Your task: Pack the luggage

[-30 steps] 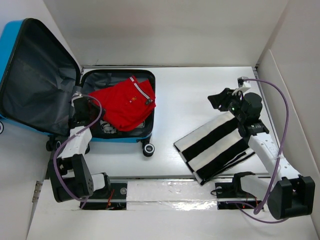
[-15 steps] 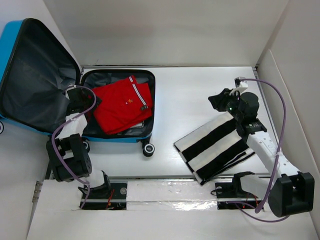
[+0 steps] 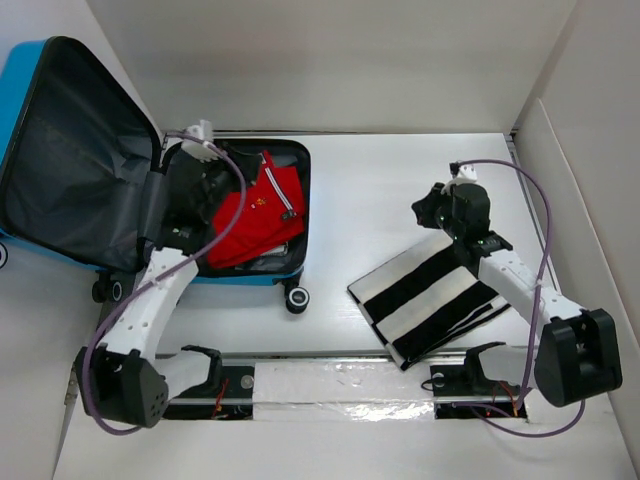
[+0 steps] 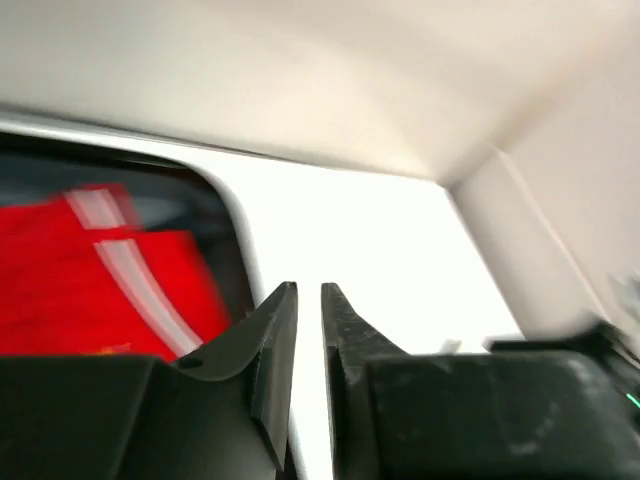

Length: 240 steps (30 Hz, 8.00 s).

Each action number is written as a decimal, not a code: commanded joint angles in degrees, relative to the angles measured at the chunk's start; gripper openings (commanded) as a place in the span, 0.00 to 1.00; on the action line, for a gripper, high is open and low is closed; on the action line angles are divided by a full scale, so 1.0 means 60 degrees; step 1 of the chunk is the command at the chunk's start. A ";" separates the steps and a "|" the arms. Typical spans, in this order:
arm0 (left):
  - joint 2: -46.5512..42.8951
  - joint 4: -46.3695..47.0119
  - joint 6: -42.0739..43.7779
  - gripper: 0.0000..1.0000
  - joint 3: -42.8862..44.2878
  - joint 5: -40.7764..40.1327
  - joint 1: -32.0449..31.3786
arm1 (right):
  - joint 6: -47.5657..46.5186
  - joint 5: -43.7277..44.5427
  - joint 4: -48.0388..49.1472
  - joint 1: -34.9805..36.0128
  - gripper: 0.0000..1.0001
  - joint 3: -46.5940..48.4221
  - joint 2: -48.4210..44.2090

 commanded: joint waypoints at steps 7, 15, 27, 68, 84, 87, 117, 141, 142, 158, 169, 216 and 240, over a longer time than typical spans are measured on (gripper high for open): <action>0.1603 0.2298 0.0592 0.30 -0.0673 0.0467 -0.4296 | 0.1441 0.0612 0.1134 -0.2085 0.00 -0.2323 -0.0968; 0.5482 0.0356 0.2861 0.63 0.2306 0.0074 -0.6814 | 0.2087 -0.0017 0.1106 -0.3273 0.40 -0.2532 -0.3777; 1.0950 -0.2710 0.4312 0.77 0.7397 0.2505 -0.6817 | 0.1223 -0.2582 -0.0257 -0.3362 0.52 -0.0552 -0.3811; 1.0092 -0.3166 0.3245 0.00 0.6841 0.5335 -0.5311 | 0.1061 -0.2318 0.0840 -0.2805 0.54 -0.0786 -0.2434; 0.5754 -0.3108 0.0960 0.00 0.5569 0.4893 -0.1165 | 0.0724 -0.2011 0.0490 -0.2805 0.55 -0.1460 -0.3664; 0.4742 -0.3252 0.0900 0.00 0.5055 0.5025 -0.0446 | 0.0739 -0.2113 0.0505 -0.2805 0.55 -0.1460 -0.3694; 0.4784 -0.3515 0.0666 0.00 0.2975 0.4061 0.5693 | 0.0578 -0.2670 0.0549 -0.2454 0.56 -0.1387 -0.3665; -0.3008 -0.5558 -0.0533 0.00 0.1287 -0.4373 0.5253 | 0.0476 -0.2538 0.0432 -0.1794 0.00 -0.1416 -0.3986; -0.3096 -0.5771 -0.0594 0.00 0.1246 -0.4771 0.5253 | 0.0505 -0.2538 0.0446 -0.1707 0.04 -0.1431 -0.4030; -0.2980 -0.8599 -0.2674 0.58 0.0645 -1.1981 0.5019 | 0.0241 -0.2568 0.0359 -0.1033 0.35 -0.1182 -0.3606; -0.0770 -0.8922 -0.2674 0.52 0.2357 -1.3504 0.5019 | 0.0007 -0.2216 0.0241 -0.0666 0.38 -0.1080 -0.3386; -0.0765 -0.5436 0.0521 0.00 0.1848 -0.8571 0.5195 | -0.0418 -0.1264 -0.0052 0.0374 0.40 -0.0728 -0.2976; -0.3245 -0.6811 -0.0066 0.77 0.0512 -0.7379 0.5107 | -0.0579 -0.1293 -0.0139 0.0725 0.43 -0.0538 -0.2522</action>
